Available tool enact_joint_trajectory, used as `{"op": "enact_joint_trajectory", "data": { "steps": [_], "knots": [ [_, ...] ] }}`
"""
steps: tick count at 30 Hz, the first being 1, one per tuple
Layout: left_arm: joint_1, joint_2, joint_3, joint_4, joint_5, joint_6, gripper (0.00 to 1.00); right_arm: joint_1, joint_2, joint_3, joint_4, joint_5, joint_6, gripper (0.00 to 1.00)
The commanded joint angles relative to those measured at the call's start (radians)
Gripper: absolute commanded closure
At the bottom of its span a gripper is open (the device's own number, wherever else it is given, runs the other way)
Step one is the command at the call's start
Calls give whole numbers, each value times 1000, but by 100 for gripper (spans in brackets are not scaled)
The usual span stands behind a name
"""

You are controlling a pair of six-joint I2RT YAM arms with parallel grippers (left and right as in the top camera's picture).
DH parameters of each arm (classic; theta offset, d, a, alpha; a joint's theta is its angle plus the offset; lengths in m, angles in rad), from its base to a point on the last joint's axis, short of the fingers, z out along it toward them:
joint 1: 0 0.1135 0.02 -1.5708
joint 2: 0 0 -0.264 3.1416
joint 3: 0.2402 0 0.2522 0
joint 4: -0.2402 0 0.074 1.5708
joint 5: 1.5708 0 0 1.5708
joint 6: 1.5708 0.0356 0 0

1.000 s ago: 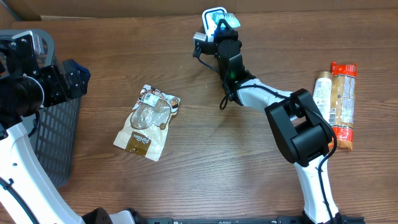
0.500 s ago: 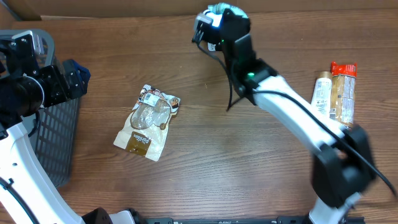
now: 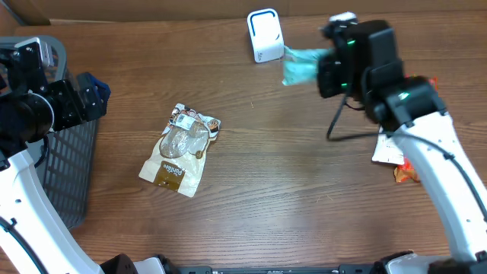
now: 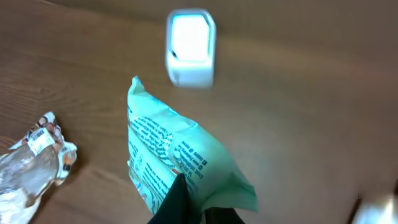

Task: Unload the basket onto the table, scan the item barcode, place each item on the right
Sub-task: 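Carry the wipes packet right and release it beside the pasta pack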

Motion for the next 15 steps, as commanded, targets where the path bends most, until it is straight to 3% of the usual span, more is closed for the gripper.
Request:
{"op": "enact_joint_trajectory", "data": {
  "steps": [1,9,15],
  "knots": [
    [2,5,1,1,11,20,1,-93,47,-43,-37,-106,113,96],
    [2,5,1,1,11,20,0,-329,219,-145,-91,-47,99,96],
    [2,5,1,1,11,20,0,-418,315,-151,-171,16,56,96]
  ]
}}
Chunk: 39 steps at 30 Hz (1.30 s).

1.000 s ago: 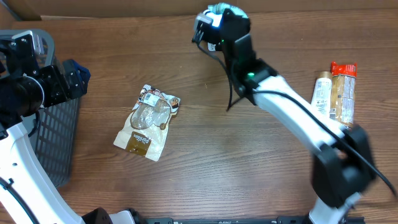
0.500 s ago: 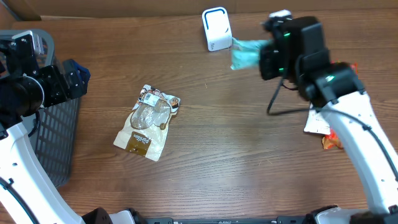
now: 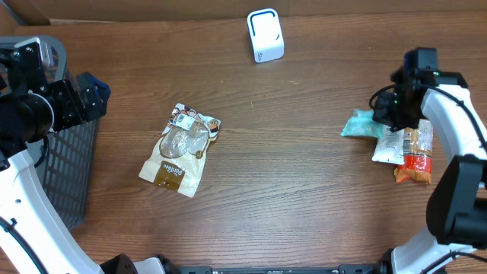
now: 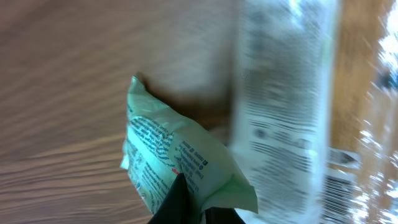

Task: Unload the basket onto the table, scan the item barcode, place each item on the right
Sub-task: 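Carry the wipes packet right and release it beside the pasta pack, then move the right gripper to the clear bread bag and grasp it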

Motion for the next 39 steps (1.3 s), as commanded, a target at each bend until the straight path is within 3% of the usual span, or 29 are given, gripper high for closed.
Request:
{"op": "enact_joint_trajectory", "data": {
  "steps": [1,4,7,11,14,16,18,20,26,35,39],
  "knots": [
    [2,5,1,1,11,20,0,-25,10,-1,-23,40,-17,94],
    [2,5,1,1,11,20,0,-38,9,3,-52,61,-18,50],
    [2,5,1,1,11,20,0,-45,9,25,-93,86,-17,30],
    [2,5,1,1,11,20,1,-45,8,139,-170,49,-9,25],
    [2,5,1,1,11,20,0,-24,8,286,-211,-158,-9,21],
    [2,5,1,1,11,20,1,1,8,327,-191,-332,-10,0],
    [2,5,1,1,11,20,0,42,8,328,-130,-534,-11,0],
    [2,5,1,1,11,20,0,89,14,319,-78,-616,-13,0],
    [2,5,1,1,11,20,0,325,18,196,176,-628,14,0],
    [2,5,1,1,11,20,1,572,105,21,524,-517,457,0],
    [2,5,1,1,11,20,0,657,181,12,629,-524,534,0]
  ]
}}
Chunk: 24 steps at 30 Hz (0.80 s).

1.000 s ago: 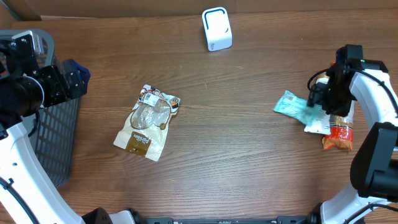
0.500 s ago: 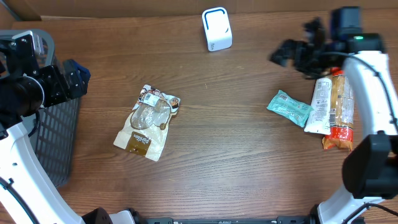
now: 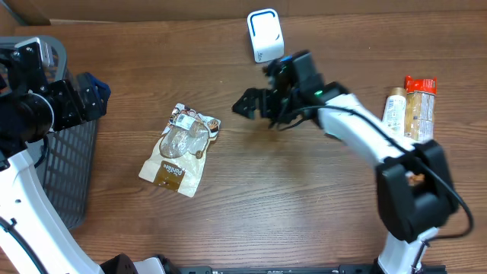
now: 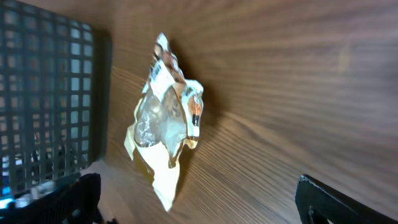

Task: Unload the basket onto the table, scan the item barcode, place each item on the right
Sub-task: 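Move the right gripper to the clear bread bag and grasp it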

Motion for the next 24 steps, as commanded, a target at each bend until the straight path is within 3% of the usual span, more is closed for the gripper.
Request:
{"op": "enact_joint_trajectory", "data": {
  "steps": [1,10,24],
  "knots": [
    [2,5,1,1,10,20,0,70,71,-11,79,10,160,0],
    [2,5,1,1,11,20,0,205,159,-11,242,140,267,7],
    [2,5,1,1,11,20,1,308,277,-11,417,180,335,34]
  ]
}}
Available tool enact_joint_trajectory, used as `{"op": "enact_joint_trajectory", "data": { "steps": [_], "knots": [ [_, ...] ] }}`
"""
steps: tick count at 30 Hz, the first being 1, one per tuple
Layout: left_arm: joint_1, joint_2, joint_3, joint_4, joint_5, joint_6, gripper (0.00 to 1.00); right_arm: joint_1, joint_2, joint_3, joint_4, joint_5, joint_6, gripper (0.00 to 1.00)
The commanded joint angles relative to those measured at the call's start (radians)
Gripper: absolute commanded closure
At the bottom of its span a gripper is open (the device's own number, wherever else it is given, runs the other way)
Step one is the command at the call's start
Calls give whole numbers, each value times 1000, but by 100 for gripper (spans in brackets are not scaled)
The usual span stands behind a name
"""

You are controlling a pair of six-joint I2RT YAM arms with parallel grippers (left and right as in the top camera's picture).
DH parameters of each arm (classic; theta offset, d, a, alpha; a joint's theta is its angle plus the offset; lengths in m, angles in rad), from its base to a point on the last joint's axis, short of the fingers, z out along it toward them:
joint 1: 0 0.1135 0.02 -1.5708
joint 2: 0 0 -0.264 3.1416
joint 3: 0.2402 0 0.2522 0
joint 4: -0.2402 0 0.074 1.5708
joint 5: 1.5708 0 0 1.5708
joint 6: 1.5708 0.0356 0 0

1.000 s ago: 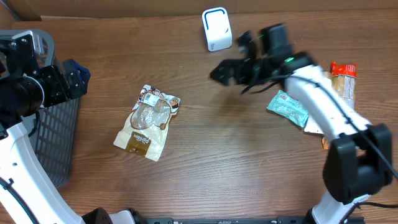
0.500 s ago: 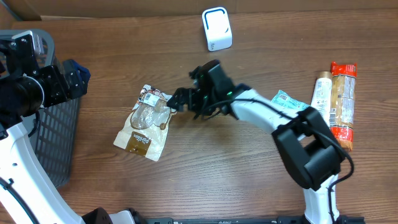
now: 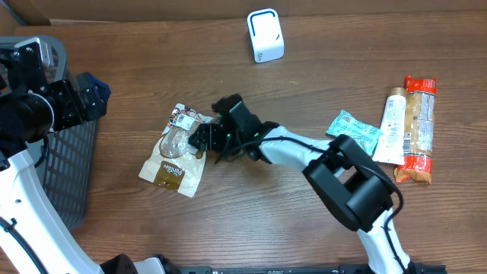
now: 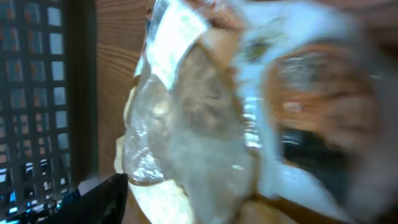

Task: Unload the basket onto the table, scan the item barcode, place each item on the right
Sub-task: 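Move the right gripper to the clear bread bag and grasp it, then drag and lift the bread bag toward the scanner with the right gripper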

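A clear snack bag with brown and white print (image 3: 179,148) lies flat at the table's centre left. My right gripper (image 3: 205,139) is down at the bag's right edge. In the right wrist view the bag (image 4: 199,124) fills the blurred frame. One dark finger (image 4: 99,199) shows at the lower left, and the jaws look open. The white scanner (image 3: 265,35) stands at the back centre. A teal packet (image 3: 354,129) lies at the right. My left gripper (image 3: 82,99) hangs by the basket, its jaws unclear.
A dark mesh basket (image 3: 72,175) stands at the left edge. A white tube-like packet (image 3: 393,125) and an orange-red packet (image 3: 418,129) lie at the right, beside the teal one. My right arm stretches across the table's middle.
My right gripper has moved from below the scanner, left and forward, down to the snack bag's right edge. The teal packet shows at the right. The left arm has not moved.
My right gripper first held the teal packet in front of the scanner. Then it held it at the right beside the other packets. Later it was open and empty below the scanner. Now it is at the snack bag, and the teal packet lies at the right.
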Motion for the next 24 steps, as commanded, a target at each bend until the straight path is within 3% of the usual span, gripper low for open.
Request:
{"op": "enact_joint_trajectory", "data": {
  "steps": [1,7,10,19,24],
  "knots": [
    [2,5,1,1,11,20,1,11,30,-5,1,19,27,37],
    [2,5,1,1,11,20,0,-1,30,-5,-24,32,23,80],
    [2,5,1,1,10,20,0,-18,27,-5,-63,1,-13,91],
    [2,5,1,1,11,20,0,-235,-14,-3,-122,-521,-433,96],
    [2,5,1,1,11,20,0,-348,-14,-3,-291,-531,-558,92]
  ]
}}
